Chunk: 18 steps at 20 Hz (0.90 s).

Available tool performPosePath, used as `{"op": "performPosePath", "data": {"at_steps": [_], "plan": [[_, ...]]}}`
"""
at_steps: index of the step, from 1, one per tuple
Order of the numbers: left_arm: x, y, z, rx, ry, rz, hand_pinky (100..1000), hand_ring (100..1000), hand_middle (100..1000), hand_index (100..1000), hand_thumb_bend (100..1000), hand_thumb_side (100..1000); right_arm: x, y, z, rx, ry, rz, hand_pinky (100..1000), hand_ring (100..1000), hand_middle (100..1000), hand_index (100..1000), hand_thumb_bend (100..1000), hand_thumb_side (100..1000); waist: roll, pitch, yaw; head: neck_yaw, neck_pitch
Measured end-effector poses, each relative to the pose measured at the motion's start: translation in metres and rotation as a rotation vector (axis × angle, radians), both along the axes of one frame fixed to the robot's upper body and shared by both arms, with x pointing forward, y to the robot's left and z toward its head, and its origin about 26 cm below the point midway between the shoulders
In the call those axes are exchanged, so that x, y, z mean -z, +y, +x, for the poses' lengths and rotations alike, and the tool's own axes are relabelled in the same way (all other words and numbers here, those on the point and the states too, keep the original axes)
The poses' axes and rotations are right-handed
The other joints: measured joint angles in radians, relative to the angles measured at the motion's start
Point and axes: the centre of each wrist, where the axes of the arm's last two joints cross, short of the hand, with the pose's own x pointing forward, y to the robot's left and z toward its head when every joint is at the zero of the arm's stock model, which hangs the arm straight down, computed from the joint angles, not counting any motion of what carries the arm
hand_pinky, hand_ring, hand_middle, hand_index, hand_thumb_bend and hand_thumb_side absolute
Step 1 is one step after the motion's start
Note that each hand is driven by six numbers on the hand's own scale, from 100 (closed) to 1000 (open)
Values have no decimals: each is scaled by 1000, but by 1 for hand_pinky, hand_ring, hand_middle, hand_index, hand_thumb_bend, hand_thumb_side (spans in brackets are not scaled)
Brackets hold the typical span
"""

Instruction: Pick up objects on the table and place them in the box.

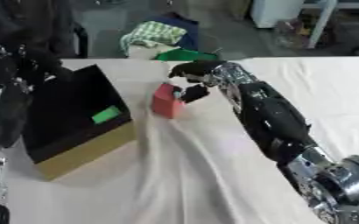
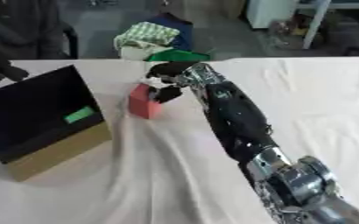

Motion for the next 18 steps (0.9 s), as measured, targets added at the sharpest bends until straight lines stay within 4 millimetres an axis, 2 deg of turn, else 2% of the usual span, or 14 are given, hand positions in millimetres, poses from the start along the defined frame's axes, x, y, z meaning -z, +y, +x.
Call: {"op": "performPosePath", "data": {"at_steps": [9,11,15,16,18], "plan": [[2,1,0,-2,6,0,694,578,586,889,100,708,-13,4,0,-20,-26,49,906,921,1000,1000,100,737,-2,-7,-4,0,0],[2,1,0,-2,6,0,693,579,586,889,100,708,-17,5,0,-24,-34,60,904,919,1000,1000,100,692,-2,-7,-4,0,0],[2,1,0,-2,6,0,692,580,587,889,100,709,-20,5,0,-31,-45,70,901,920,1000,1000,100,538,-2,-7,-4,-3,0],[2,1,0,-2,6,0,692,580,587,889,100,710,-21,5,0,-32,-47,68,900,922,1000,1000,100,458,-2,-7,-4,-3,0],[2,1,0,-2,6,0,692,580,587,889,100,709,-23,6,0,-35,-53,63,899,922,1000,1000,100,361,-2,-7,-4,-4,0]]}}
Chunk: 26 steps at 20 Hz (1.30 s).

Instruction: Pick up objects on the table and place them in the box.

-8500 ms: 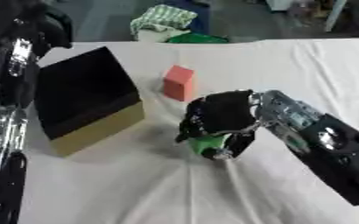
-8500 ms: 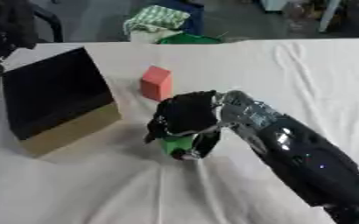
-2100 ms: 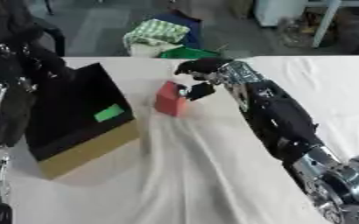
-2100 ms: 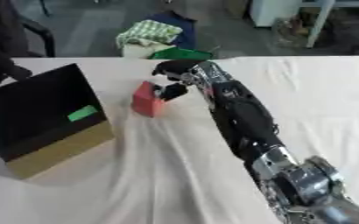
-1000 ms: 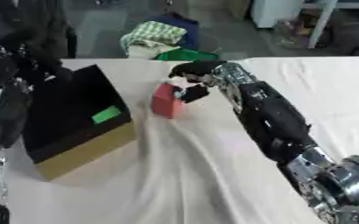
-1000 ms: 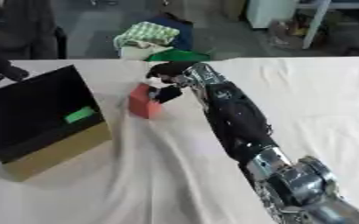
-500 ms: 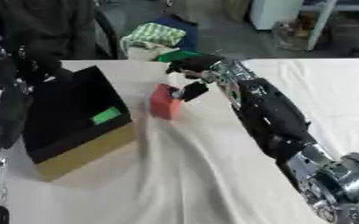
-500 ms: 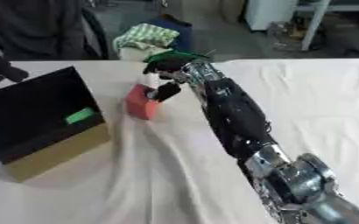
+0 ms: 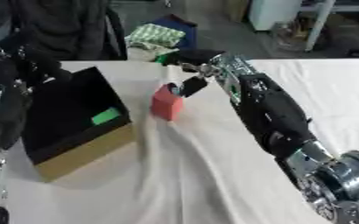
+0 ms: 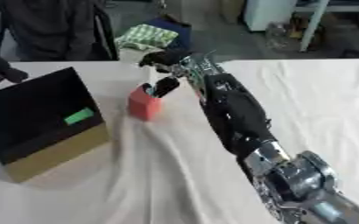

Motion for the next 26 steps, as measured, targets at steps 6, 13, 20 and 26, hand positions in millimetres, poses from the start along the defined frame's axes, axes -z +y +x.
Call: {"op": "performPosePath", "data": {"at_steps": [6,13,20,26], "plan": [[0,0,0,0,2,0,691,580,587,889,100,708,-6,2,0,-2,-15,-19,900,927,1000,1000,100,305,0,0,-1,-1,0],[2,0,1,-1,7,1,691,581,588,889,100,707,-10,6,0,-36,9,-84,901,975,1000,1000,100,436,-1,-1,-6,-3,0],[2,0,1,0,8,3,690,581,588,889,100,696,-17,11,-2,-67,13,-236,905,1000,1000,1000,216,559,-3,-4,-8,-5,0],[2,0,1,0,7,4,690,581,588,890,100,693,-17,10,-2,-56,0,-280,904,1000,1000,1000,158,562,0,-4,-8,-8,0]]}}
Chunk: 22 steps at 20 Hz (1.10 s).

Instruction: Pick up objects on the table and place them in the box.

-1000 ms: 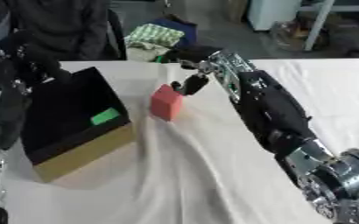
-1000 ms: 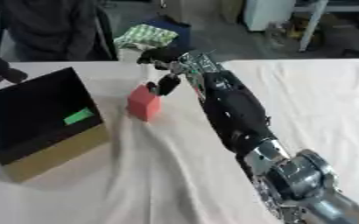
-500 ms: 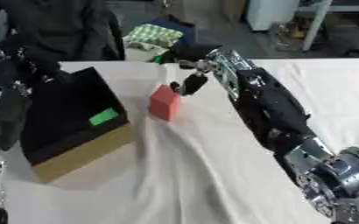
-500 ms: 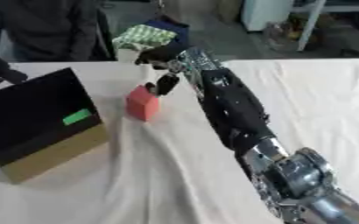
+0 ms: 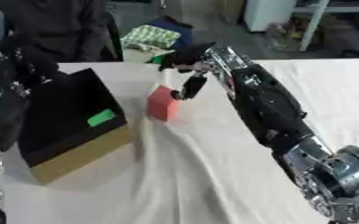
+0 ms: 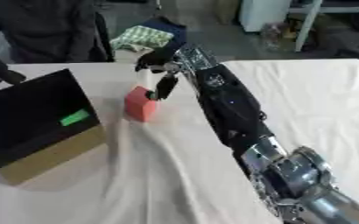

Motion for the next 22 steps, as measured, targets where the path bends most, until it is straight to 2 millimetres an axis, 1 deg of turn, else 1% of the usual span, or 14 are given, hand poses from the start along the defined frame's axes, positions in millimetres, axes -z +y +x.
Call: {"op": "performPosePath", "data": {"at_steps": [4,9,16,22], "plan": [[0,0,0,1,-2,1,689,581,588,890,100,692,2,-1,1,1,1,8,905,1000,1000,1000,135,561,0,0,6,-1,0],[0,0,0,2,-5,2,689,581,589,890,100,690,4,6,0,-22,5,12,906,1000,1000,1000,107,575,2,1,11,-6,0],[0,0,0,3,-5,2,689,581,590,890,100,689,11,18,-1,-52,24,7,906,1000,1000,1000,102,603,4,1,16,-10,0],[0,0,0,3,-7,2,689,581,590,890,100,688,16,24,-2,-63,34,-2,907,1000,1000,1000,100,630,6,1,16,-14,0]]}}
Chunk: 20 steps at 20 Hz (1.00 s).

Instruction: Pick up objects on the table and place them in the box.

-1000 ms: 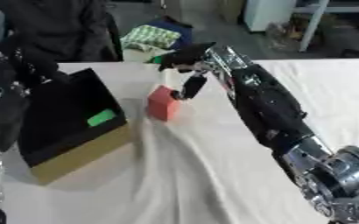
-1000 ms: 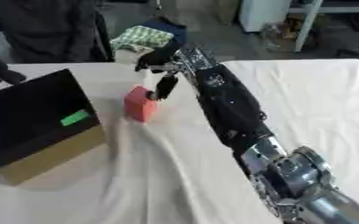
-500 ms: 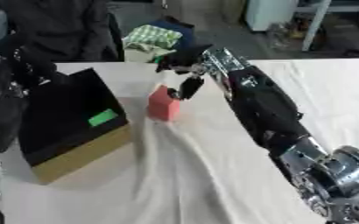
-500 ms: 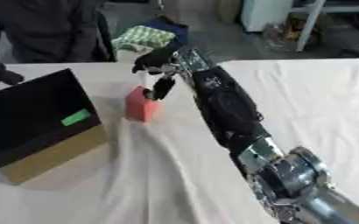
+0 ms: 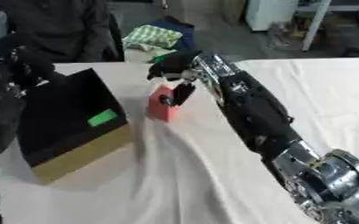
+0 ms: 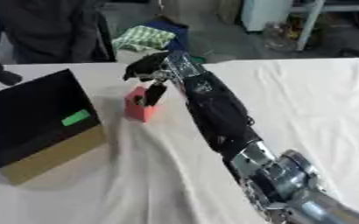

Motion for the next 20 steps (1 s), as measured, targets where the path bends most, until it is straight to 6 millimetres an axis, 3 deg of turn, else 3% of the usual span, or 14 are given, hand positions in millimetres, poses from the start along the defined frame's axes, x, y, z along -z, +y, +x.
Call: {"op": "performPosePath", "data": {"at_steps": [15,20], "plan": [[1,0,1,2,1,1,688,581,591,891,100,690,12,4,0,4,27,-9,910,1000,1000,1000,100,663,6,4,3,-4,0],[1,0,1,3,0,1,688,581,591,891,100,689,12,5,0,1,26,-10,910,1000,1000,1000,100,624,6,4,5,-5,0]]}}
